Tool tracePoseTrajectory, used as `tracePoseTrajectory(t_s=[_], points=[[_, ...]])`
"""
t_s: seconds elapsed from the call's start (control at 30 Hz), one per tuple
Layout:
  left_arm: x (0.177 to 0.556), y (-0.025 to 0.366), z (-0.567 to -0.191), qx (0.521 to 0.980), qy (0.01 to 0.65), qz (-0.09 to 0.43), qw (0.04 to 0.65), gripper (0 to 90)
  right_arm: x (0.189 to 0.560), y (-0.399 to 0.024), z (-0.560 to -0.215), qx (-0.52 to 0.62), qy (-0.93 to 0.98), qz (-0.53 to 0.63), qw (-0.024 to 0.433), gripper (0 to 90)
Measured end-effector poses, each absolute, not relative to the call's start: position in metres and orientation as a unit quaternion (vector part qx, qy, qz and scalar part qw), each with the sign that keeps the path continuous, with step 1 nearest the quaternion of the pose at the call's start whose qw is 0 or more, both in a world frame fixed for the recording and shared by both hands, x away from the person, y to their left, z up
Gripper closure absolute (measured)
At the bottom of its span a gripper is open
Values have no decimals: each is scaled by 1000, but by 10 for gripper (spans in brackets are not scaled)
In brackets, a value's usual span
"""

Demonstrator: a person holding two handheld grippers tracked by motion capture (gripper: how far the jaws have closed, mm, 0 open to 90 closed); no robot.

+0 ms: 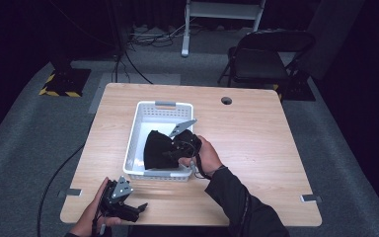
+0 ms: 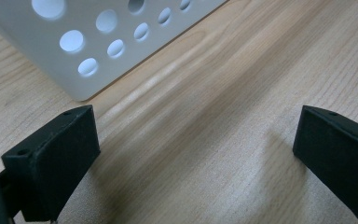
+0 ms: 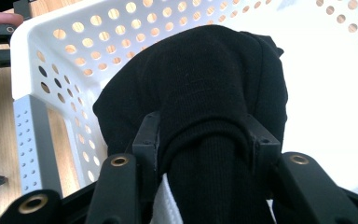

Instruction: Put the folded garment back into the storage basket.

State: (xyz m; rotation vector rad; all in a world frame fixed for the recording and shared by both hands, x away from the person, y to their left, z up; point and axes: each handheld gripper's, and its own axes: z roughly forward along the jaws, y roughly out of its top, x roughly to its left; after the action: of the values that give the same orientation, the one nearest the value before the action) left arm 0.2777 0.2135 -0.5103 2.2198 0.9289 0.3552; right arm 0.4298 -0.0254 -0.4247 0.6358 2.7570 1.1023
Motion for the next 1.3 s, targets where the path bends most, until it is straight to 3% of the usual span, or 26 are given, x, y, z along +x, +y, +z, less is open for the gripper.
tracePoseTrajectory(t_s=[0.8, 1.3], points=[[278, 214, -510, 857, 356, 137, 347, 2, 429, -14, -436, 203, 918, 337, 51, 564], [278, 214, -510, 857, 356, 137, 347, 2, 429, -17, -437, 201, 926, 311, 71, 341]])
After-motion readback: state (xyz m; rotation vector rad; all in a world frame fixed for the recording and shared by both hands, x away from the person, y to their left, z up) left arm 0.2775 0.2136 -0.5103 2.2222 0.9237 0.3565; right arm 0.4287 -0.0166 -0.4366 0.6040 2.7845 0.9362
